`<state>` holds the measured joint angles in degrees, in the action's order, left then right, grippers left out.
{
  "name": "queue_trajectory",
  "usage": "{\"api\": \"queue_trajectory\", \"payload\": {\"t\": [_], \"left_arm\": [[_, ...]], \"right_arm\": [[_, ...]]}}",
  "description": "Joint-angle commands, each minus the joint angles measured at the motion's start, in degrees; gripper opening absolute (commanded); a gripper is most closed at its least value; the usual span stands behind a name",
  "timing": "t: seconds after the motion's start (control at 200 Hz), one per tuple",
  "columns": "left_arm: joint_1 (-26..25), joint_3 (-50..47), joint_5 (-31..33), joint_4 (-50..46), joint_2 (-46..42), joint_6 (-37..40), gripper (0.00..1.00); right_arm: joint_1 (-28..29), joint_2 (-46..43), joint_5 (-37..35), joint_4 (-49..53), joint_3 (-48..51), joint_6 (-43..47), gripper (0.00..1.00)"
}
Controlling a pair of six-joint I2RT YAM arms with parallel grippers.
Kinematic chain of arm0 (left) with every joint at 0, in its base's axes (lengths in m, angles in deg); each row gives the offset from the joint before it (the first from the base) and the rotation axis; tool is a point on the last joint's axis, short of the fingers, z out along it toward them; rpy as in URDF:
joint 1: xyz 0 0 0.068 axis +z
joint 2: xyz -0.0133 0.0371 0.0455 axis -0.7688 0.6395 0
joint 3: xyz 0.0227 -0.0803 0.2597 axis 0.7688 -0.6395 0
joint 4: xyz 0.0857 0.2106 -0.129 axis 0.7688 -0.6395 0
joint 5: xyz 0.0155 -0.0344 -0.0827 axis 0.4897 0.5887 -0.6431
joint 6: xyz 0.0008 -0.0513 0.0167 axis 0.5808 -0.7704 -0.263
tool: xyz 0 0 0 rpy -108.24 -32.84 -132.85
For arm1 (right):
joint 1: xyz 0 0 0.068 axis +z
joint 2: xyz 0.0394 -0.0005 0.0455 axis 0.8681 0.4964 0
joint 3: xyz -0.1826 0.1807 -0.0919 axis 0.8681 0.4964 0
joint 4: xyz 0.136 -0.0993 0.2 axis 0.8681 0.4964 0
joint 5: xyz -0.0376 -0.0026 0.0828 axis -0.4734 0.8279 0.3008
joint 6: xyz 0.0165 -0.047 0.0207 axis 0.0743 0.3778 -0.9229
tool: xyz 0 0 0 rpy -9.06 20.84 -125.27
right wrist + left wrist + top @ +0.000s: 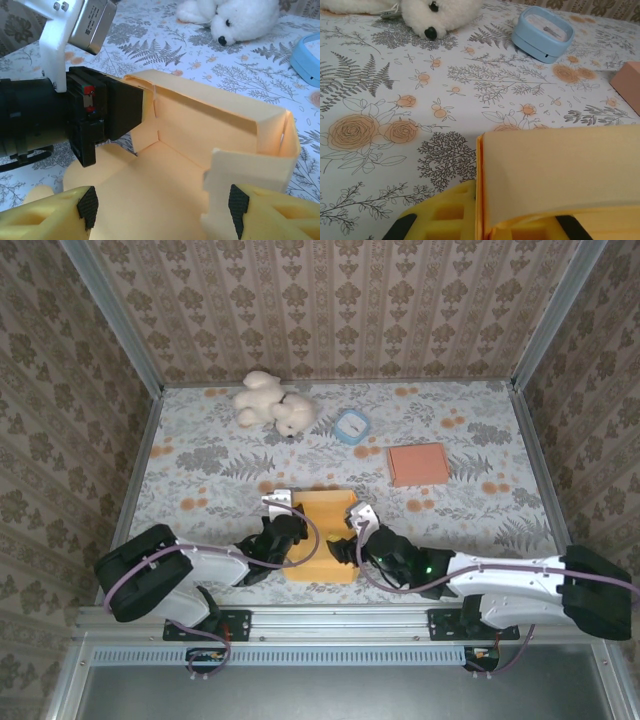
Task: Fold the paper box
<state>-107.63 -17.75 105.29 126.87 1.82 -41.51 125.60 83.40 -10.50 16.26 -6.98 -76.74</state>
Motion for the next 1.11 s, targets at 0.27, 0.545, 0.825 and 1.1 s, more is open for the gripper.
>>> {"api": "queue_trajectory", "payload": {"t": [0.27,0.545,0.825,1.1], "left_arm": [[-0.4,-0.2,-4.0,-2.8,1.7,0.7,0.07],[-0.5,-0.3,-4.5,-2.4,1.7,1.0,0.07],[-0.6,-0.3,-4.4,-2.4,1.8,0.9,0.07],[-0.7,-0.3,-4.4,-2.3,1.9,0.7,0.07]], "right_arm": [[-7.4,-18.9,-0.2,12.0,8.7,-1.2,0.66],[-14.7,-17.9,12.7,7.9,9.2,1.9,0.6],[-16.1,-8.3,14.7,0.9,6.5,2.8,0.57],[-16.1,-3.9,15.7,-3.0,5.1,2.5,0.49]]}}
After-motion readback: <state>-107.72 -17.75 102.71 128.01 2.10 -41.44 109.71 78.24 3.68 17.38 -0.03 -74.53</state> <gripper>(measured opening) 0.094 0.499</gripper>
